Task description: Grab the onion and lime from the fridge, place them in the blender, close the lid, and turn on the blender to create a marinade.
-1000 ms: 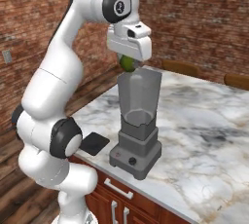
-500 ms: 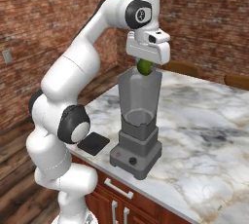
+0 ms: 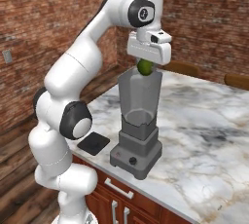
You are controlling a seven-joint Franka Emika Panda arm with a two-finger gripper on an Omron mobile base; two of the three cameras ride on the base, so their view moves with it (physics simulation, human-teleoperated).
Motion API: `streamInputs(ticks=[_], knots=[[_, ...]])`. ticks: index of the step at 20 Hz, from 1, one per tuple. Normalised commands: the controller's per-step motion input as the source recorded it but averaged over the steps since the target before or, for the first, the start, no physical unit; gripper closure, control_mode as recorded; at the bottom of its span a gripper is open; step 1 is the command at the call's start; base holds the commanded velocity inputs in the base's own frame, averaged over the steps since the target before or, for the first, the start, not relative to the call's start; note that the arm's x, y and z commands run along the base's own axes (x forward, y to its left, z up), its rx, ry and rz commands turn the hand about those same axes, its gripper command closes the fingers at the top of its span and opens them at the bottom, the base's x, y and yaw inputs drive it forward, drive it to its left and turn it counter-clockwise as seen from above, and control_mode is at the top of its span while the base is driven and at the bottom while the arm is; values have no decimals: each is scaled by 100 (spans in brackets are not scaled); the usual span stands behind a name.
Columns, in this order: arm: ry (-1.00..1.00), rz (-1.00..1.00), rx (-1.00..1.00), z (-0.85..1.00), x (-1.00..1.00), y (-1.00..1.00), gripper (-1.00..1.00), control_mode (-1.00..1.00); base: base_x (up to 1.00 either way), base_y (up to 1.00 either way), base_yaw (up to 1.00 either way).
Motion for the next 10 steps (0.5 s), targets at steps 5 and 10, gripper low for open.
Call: streamInputs(ticks=[5,10], knots=[[0,0,0,-2,2,0,-100,-100,0,0,0],[0,0,0,0,0,0,-100,-100,0,0,0]])
